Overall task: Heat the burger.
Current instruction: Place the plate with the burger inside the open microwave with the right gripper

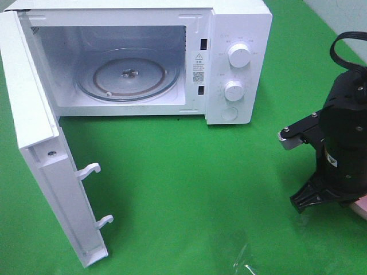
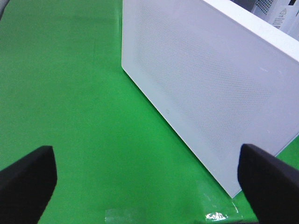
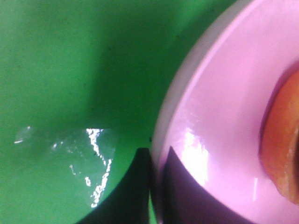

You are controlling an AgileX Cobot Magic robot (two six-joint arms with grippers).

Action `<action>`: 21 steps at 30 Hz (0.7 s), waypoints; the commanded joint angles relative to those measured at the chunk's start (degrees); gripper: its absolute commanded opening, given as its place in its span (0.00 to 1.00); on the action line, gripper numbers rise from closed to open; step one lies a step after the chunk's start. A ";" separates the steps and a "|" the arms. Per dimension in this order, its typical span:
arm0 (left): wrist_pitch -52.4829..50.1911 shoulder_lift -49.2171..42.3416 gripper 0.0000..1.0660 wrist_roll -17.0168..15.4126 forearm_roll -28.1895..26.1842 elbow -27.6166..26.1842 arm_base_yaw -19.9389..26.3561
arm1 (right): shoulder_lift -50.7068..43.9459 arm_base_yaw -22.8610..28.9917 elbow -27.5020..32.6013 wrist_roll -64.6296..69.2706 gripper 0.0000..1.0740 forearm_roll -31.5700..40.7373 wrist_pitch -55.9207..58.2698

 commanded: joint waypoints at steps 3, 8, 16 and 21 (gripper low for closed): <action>0.00 -0.17 0.92 0.11 -0.57 0.11 0.11 | -4.24 3.55 2.52 1.66 0.00 -2.98 5.67; 0.00 -0.17 0.92 0.11 -0.57 0.11 0.11 | -7.28 5.96 4.53 2.86 0.00 -2.92 7.16; 0.00 -0.17 0.92 0.11 -0.57 0.11 0.11 | -11.86 10.54 7.68 3.50 0.00 -1.60 7.73; 0.00 -0.17 0.92 0.11 -0.57 0.11 0.11 | -15.13 15.53 9.80 4.98 0.00 -1.32 10.31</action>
